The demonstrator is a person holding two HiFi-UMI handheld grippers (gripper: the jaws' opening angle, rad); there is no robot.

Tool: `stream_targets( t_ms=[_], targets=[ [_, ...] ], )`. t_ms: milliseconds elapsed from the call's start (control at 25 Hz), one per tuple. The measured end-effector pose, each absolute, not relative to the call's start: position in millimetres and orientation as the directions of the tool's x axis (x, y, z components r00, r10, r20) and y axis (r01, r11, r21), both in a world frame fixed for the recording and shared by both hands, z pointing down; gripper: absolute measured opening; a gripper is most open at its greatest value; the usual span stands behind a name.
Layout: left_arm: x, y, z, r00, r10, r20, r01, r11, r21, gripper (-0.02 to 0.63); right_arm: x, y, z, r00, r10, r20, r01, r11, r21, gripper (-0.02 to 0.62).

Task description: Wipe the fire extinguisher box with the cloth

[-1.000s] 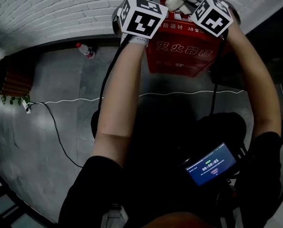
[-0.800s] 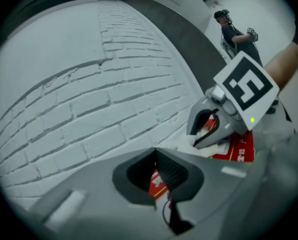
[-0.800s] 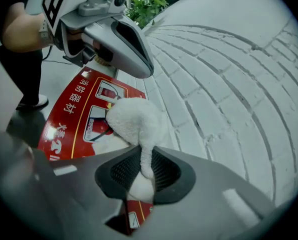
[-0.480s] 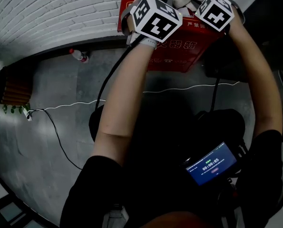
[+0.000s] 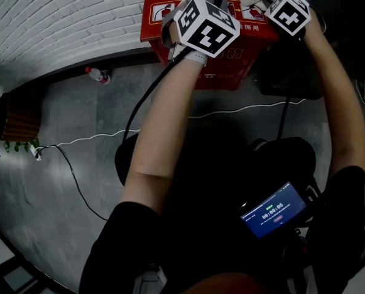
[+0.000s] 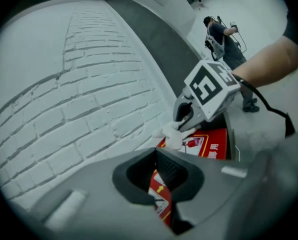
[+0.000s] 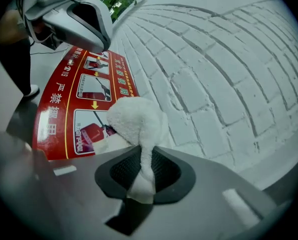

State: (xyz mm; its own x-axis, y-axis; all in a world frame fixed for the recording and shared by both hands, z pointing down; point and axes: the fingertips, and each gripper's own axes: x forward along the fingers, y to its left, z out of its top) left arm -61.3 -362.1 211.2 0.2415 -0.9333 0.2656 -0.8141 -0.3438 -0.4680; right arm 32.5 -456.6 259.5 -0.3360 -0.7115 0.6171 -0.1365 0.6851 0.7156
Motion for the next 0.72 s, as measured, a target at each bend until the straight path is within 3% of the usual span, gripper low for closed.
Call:
stream_targets(
  t_ms=[320,720],
  targets=[
    [-98.8,-338.4,198.5,0.198,-0.949,0.246,-0.836,-0.295,-0.464,0.003,5.3,-436.4,223.2,-0.429,-0.736,0.524,-0.196,0.642,0.741,0.067],
    [-188.3,-292.5,177.3,0.087,-0.974,0.208,-0.886,-0.171,-0.431,0.003,-127.4,-343.4,192.1,-0.604,-0.628,0.492,-0.054,0.648,0.76,0.067]
  ],
)
